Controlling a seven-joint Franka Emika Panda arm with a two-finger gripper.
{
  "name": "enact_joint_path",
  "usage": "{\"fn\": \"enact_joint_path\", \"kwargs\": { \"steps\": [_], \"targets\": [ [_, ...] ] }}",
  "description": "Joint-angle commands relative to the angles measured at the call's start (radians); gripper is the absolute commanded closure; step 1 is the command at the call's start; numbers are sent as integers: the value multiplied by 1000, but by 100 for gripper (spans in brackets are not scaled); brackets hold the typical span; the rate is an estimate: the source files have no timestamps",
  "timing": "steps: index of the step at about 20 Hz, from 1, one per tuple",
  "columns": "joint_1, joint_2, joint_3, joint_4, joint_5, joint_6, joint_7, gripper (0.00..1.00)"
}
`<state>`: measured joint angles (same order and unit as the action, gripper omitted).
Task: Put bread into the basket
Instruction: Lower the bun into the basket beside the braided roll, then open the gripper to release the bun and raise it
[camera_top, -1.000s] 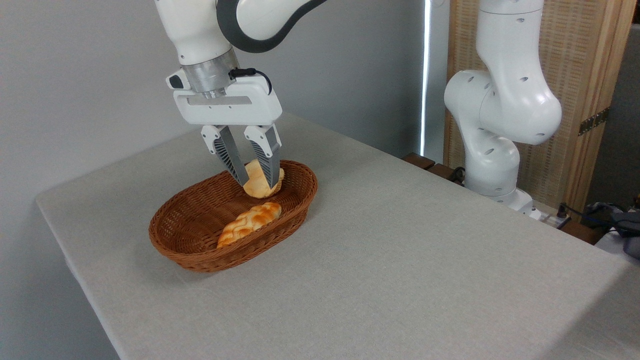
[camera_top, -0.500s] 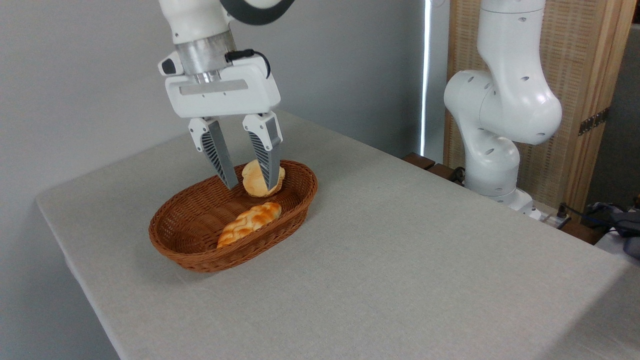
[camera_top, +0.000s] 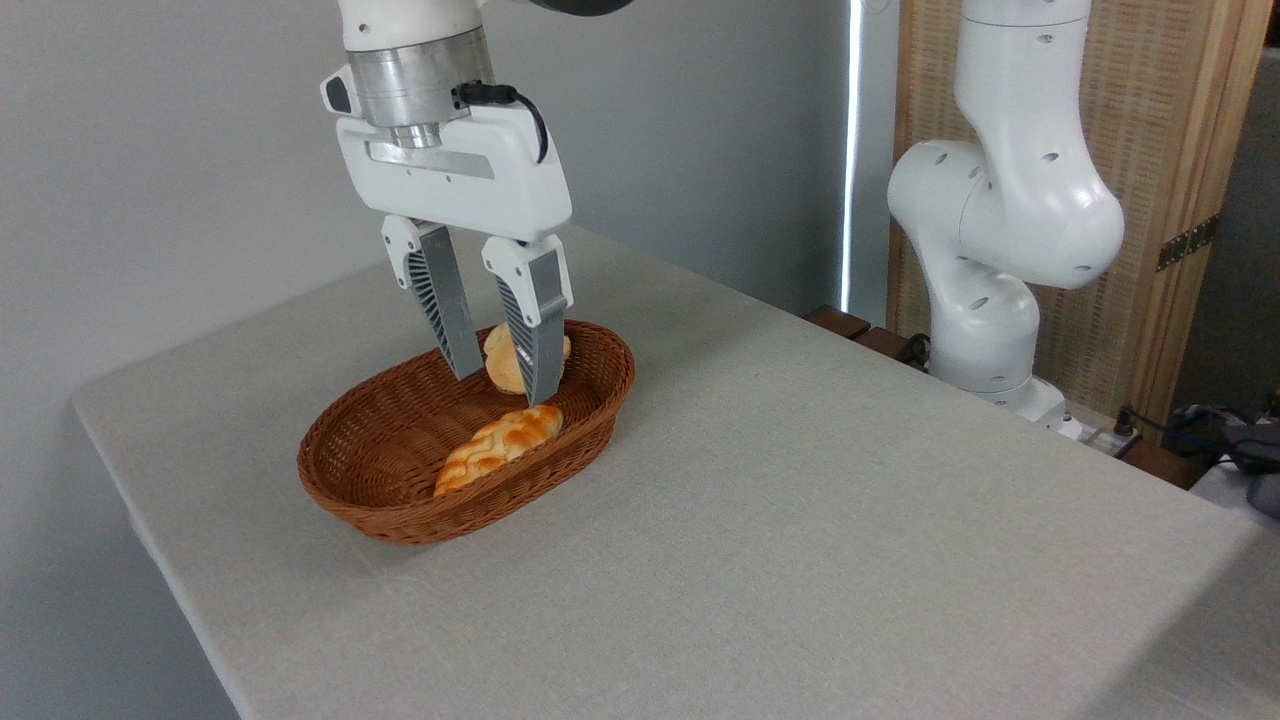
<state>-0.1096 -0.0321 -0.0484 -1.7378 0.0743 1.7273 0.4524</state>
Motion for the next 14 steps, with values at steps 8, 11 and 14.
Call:
{"fn": "enact_joint_path", "kwargs": {
  "steps": [8,11,14],
  "targets": [
    [-12,0,79,101,-126,-205,226,0],
    [-13,-2,76,115,-126,-226,227,0],
    [-13,-6,79,115,-125,-226,229,0]
  ]
}}
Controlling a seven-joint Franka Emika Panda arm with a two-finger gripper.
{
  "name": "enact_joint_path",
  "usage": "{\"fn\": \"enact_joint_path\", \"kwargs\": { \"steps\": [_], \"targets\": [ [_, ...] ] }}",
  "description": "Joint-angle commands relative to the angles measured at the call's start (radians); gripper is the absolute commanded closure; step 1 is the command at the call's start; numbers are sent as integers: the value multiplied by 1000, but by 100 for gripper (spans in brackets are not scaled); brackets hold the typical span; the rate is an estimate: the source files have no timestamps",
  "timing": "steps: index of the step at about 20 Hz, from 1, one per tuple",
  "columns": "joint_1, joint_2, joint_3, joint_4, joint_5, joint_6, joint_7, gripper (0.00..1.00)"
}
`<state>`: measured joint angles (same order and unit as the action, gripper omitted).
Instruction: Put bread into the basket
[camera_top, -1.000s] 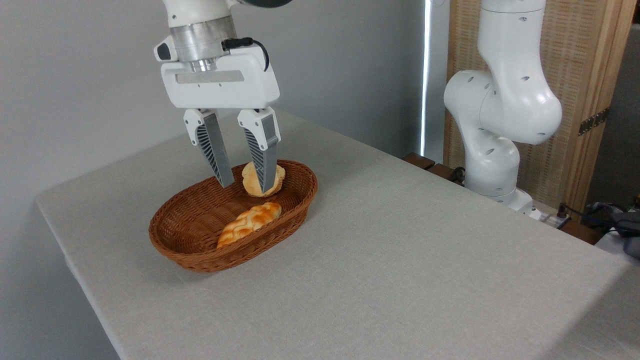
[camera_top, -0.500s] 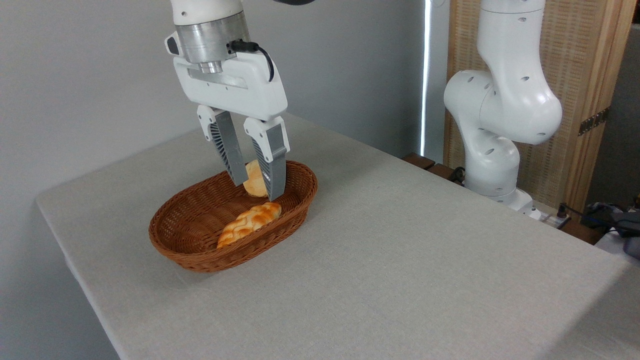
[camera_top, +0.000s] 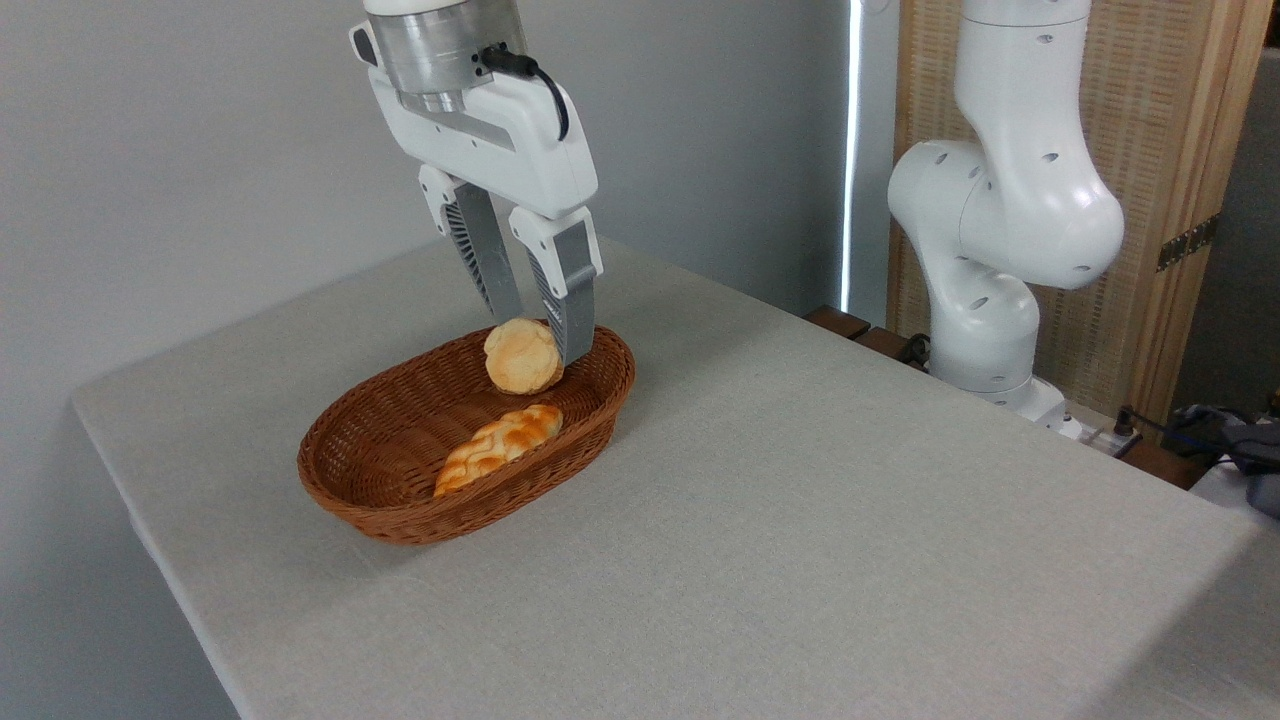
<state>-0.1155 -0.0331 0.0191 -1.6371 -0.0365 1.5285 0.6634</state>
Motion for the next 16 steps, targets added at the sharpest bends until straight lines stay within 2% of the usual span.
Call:
{"fn": "enact_joint_path", "kwargs": {
  "steps": [1,5,7,9,16],
  "targets": [
    [-7,-14,12,14,-14,-27,16,0],
    [-4,-24,5,14,-8,-16,7,0],
    [23,-24,1,14,-10,1,5,0],
    [31,-24,1,14,-10,34,4,0],
    [33,-19,1,14,-14,76,-11,0]
  ]
}}
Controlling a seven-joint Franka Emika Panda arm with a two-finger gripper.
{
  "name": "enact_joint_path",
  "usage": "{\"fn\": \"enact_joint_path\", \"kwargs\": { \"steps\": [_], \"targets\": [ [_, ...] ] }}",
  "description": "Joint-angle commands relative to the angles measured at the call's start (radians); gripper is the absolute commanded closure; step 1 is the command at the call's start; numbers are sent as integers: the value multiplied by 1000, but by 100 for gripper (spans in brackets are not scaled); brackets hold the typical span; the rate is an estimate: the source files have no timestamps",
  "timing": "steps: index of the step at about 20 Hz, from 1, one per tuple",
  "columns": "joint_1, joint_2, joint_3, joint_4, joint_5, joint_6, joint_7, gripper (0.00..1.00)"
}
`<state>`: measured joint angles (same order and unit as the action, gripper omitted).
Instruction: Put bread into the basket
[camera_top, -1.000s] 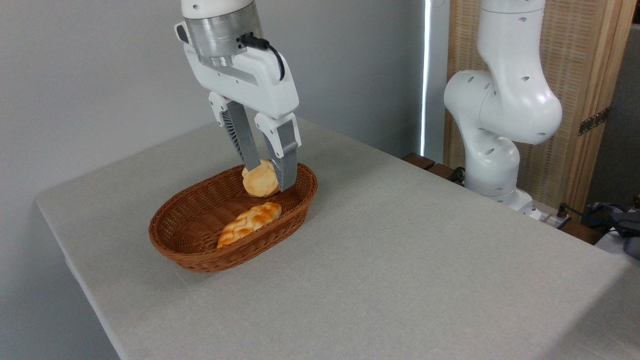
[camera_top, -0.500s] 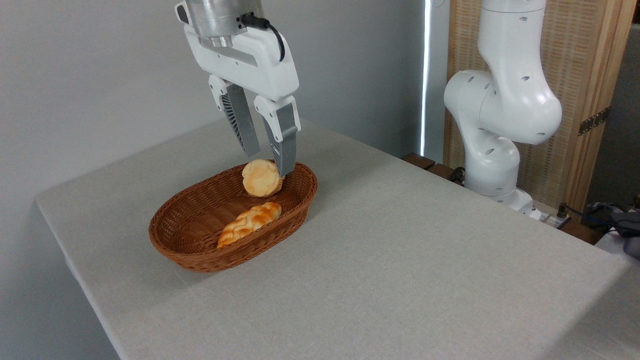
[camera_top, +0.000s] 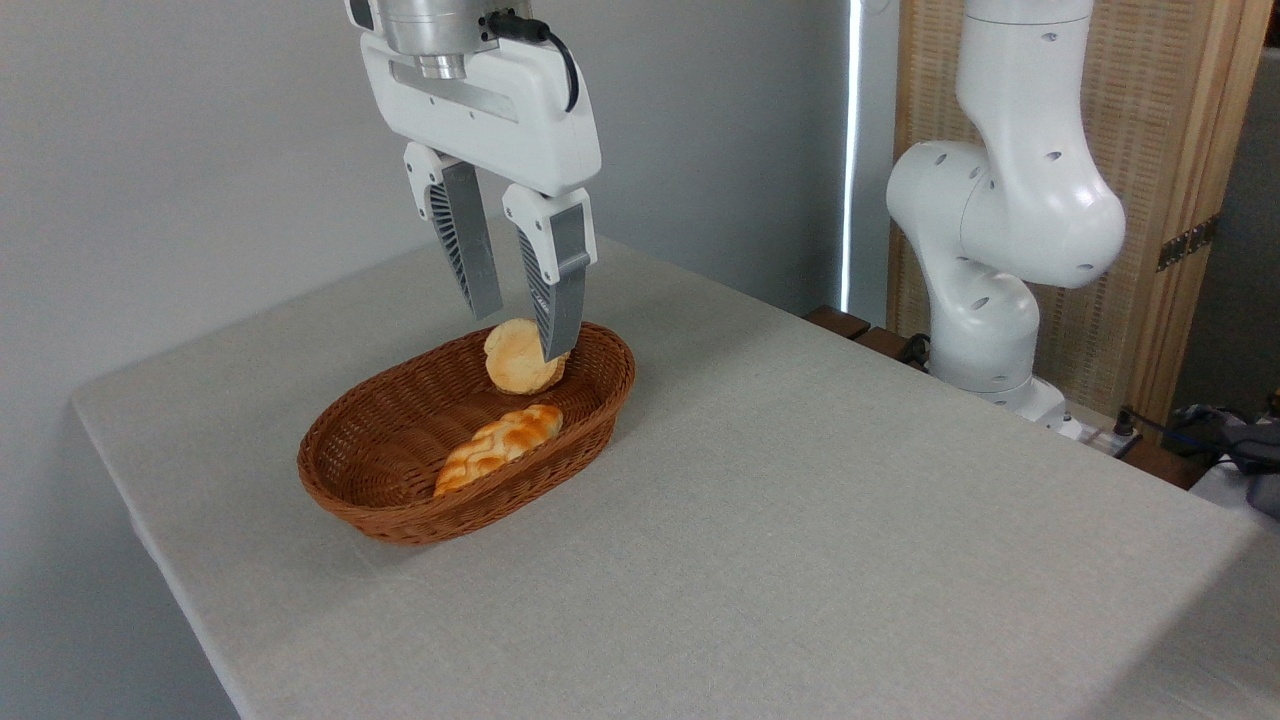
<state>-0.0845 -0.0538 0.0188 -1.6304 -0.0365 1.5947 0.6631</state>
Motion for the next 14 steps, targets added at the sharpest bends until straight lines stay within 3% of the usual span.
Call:
{"fn": "enact_joint_path", "kwargs": {
  "steps": [1,14],
  "targets": [
    [2,2,1,7,-16,10,-31,0],
    [0,3,-10,6,-5,-5,-45,0]
  ]
}}
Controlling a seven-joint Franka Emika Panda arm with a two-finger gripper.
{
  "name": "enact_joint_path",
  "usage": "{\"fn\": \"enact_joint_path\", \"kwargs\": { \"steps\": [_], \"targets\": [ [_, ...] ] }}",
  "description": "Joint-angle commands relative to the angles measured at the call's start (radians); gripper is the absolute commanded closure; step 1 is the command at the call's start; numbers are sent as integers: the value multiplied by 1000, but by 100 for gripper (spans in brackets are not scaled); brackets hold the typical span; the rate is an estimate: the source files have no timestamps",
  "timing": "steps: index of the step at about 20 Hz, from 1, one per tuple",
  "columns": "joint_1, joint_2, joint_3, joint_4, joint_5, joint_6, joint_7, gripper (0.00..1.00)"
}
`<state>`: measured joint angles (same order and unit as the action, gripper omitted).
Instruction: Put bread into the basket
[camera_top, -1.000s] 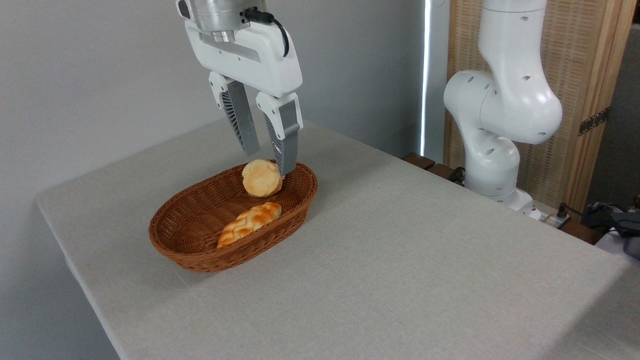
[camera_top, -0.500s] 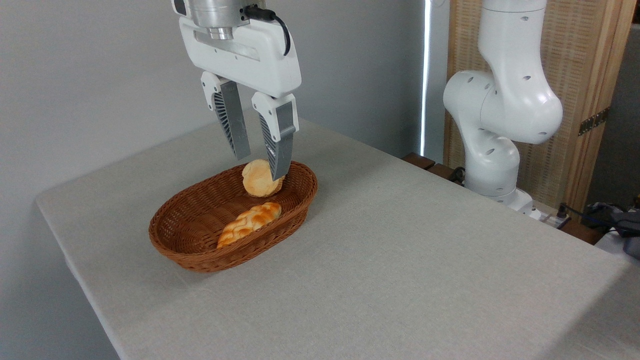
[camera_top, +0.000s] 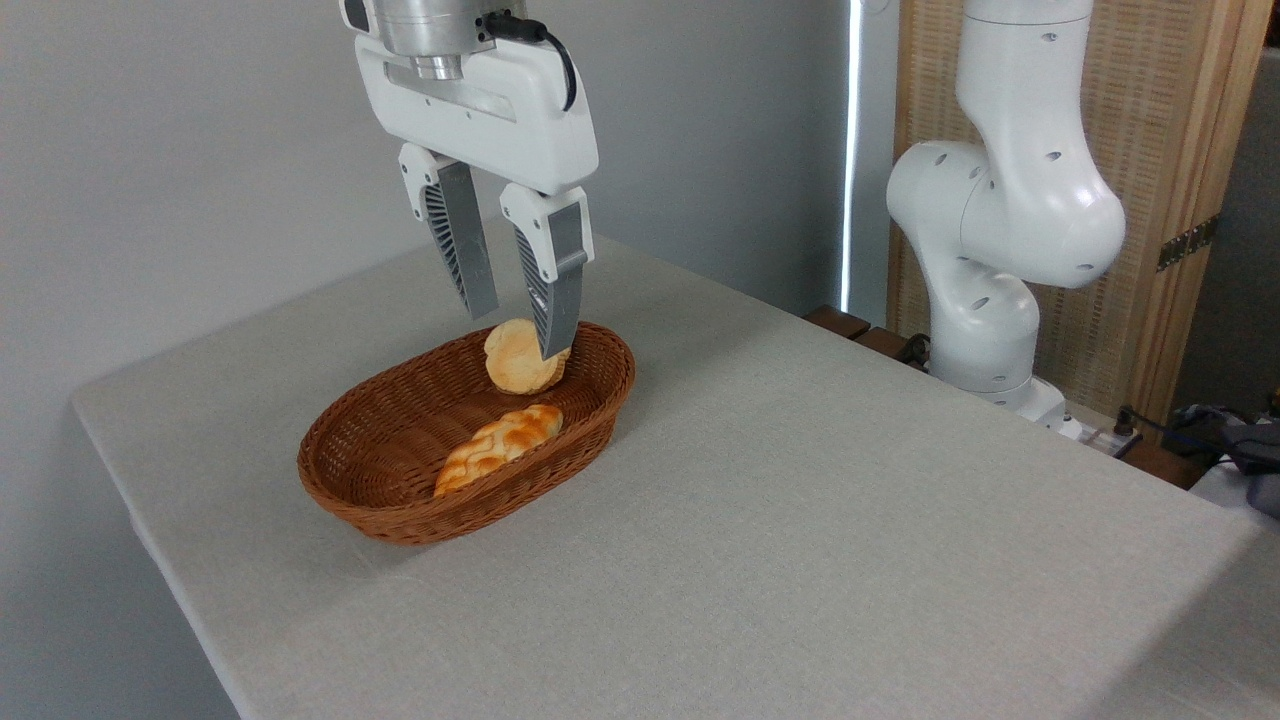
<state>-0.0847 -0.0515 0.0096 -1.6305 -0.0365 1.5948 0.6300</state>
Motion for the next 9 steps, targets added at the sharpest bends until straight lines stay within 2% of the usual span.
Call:
{"fn": "enact_joint_path", "kwargs": {
  "steps": [1,9],
  "targets": [
    [0,1,0,6,-3,-6,-10,0],
    [0,1,0,6,1,-7,-3,0]
  ]
}}
